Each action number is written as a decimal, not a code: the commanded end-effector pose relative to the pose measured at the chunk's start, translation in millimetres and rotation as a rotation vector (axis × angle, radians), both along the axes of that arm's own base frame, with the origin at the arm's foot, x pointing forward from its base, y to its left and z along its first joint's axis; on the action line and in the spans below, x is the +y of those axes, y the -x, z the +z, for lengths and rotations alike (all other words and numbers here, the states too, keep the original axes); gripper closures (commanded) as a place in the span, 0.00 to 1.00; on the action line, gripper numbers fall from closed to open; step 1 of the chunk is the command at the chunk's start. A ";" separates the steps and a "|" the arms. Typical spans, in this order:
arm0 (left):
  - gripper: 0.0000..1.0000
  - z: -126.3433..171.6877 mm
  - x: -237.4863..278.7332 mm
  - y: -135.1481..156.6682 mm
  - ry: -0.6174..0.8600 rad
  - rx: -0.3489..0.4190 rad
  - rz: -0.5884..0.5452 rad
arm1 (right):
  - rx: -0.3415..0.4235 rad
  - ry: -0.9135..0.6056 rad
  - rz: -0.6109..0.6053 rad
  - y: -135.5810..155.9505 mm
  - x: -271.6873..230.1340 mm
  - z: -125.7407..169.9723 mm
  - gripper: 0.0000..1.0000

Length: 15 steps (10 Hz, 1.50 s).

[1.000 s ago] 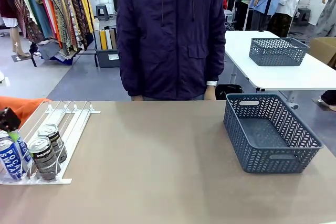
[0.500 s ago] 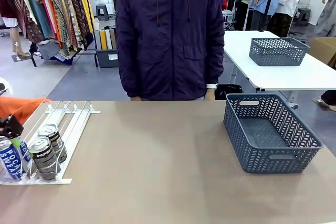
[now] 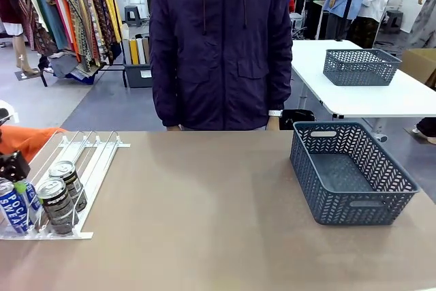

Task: Retrieve and store the cans from the dispenser.
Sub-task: Pick up one can from the Automatic Can Dispenser and place it in the middle of the table.

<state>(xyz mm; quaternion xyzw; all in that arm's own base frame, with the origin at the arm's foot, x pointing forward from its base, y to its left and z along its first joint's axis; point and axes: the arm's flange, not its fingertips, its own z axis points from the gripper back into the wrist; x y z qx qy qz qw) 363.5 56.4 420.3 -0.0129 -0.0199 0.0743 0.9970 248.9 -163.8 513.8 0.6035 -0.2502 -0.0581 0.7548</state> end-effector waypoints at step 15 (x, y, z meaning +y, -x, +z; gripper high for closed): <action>1.00 171.1 -28.6 97.4 0.032 -0.287 -0.154 | -0.026 -0.021 -0.006 -2.5 0.8 4.1 0.00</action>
